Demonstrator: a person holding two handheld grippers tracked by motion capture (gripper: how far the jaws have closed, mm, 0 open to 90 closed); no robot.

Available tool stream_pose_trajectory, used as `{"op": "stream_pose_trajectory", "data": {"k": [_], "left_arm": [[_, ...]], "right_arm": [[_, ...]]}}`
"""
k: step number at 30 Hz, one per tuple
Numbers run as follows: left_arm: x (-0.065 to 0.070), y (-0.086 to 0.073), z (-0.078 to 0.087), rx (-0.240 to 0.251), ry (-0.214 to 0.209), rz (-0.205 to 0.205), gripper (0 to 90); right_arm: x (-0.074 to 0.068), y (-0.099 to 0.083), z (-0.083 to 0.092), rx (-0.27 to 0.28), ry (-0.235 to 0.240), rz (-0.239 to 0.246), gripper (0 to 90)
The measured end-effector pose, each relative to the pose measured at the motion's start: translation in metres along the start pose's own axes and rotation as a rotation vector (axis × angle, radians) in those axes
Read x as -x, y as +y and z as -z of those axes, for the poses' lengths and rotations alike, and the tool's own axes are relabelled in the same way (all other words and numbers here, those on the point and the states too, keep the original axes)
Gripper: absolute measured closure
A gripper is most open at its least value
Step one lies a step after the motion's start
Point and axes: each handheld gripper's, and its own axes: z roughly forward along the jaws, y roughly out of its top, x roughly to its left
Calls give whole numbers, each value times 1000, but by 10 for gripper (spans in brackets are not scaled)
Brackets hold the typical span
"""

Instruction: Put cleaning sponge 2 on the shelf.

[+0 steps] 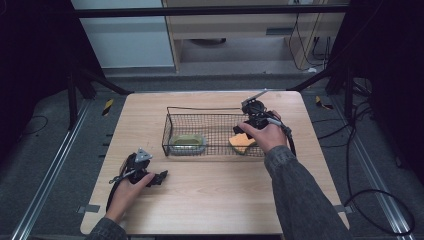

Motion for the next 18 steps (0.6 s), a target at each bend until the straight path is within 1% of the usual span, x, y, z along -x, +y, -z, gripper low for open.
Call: {"op": "stream_pose_trajectory", "data": {"k": [5, 10, 13, 14, 18], "left_arm": [[0, 0, 0, 0, 0, 2, 0], [0, 0, 0, -2, 0, 0, 0], [0, 0, 0, -1, 0, 2, 0], [0, 0, 0, -1, 0, 1, 0], [0, 0, 0, -2, 1, 3, 0]], "right_arm": [[7, -9, 7, 31, 11, 0, 72], [16, -21, 14, 57, 18, -21, 70], [22, -27, 19, 72, 14, -19, 69], [24, -30, 21, 78, 17, -26, 68], [32, -39, 27, 101, 7, -35, 67]]}}
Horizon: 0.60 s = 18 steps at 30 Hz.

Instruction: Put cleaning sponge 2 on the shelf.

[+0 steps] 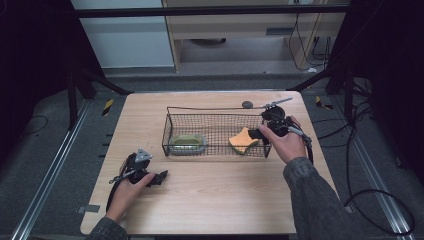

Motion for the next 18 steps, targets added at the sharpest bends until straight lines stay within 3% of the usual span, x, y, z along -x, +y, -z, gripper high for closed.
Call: {"op": "stream_pose_trajectory", "data": {"k": [11, 18], "left_arm": [[0, 0, 0, -1, -1, -2, 0], [0, 1, 0, -1, -1, -2, 0]], "right_arm": [[21, -19, 14, 20, -48, -11, 68], [31, -45, 18, 35, -85, -33, 74]]}}
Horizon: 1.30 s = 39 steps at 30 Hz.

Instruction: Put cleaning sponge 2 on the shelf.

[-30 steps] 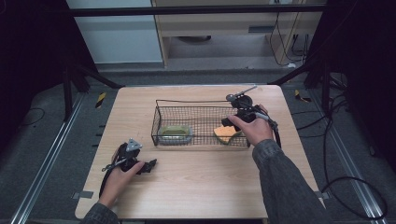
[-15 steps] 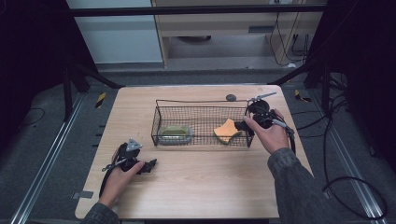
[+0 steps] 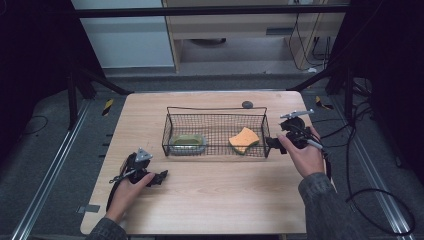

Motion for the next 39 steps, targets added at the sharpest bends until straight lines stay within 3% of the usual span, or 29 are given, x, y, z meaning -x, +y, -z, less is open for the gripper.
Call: {"op": "stream_pose_trajectory", "data": {"k": [7, 11, 16, 21, 26, 33, 39], "left_arm": [[0, 0, 0, 0, 0, 0, 0], [0, 0, 0, 0, 0, 0, 0], [0, 0, 0, 1, 0, 2, 0], [0, 0, 0, 1, 0, 2, 0], [0, 0, 0, 0, 0, 0, 0], [0, 0, 0, 0, 1, 0, 0], [0, 0, 0, 0, 1, -1, 0]], "right_arm": [[14, -23, -2, 22, -7, -48, 118], [18, -37, -1, 42, 1, -48, 138], [16, -61, -4, 17, 14, -26, 137], [15, -87, -14, 1, 23, -16, 124], [25, -106, -29, 23, 5, -64, 112], [38, -114, -42, 62, -39, -116, 96], [39, -116, -54, 53, -54, -142, 84]]}}
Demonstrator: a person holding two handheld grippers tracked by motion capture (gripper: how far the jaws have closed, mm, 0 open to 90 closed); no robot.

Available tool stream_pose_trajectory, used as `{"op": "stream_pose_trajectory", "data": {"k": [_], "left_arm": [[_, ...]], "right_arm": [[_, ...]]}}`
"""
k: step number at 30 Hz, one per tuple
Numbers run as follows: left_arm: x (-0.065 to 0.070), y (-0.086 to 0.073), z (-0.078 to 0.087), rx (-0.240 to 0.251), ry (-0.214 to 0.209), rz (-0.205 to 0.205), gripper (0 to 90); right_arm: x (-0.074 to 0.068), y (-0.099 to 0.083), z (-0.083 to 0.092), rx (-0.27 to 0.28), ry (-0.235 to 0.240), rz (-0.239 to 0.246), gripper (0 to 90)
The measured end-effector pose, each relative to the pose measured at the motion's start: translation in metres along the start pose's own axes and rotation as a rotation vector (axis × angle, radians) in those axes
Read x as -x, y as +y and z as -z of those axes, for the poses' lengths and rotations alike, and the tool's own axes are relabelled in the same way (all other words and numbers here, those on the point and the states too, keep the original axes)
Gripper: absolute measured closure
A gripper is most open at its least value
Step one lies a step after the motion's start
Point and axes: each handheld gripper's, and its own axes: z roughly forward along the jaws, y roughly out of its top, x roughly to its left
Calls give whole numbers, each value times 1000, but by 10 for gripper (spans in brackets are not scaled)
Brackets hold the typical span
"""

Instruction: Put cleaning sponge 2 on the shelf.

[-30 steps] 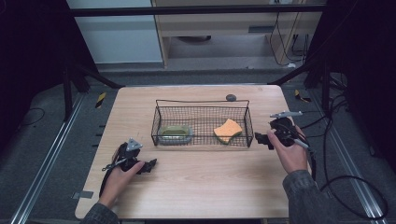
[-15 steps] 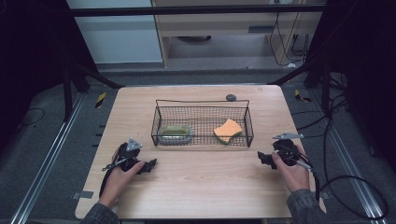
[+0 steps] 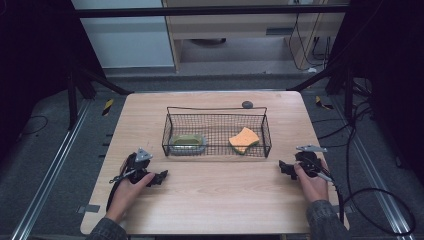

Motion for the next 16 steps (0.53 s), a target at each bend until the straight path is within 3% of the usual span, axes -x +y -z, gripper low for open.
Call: {"op": "stream_pose_trajectory", "data": {"k": [6, 11, 16], "left_arm": [[0, 0, 0, 2, 0, 2, 0], [0, 0, 0, 0, 0, 1, 0], [-1, 0, -1, 3, 3, 0, 0]], "right_arm": [[-4, -2, -8, 17, -14, 1, 75], [-5, -3, -11, 25, -28, 39, 57], [-6, -3, -12, 15, -32, 28, 29]]}}
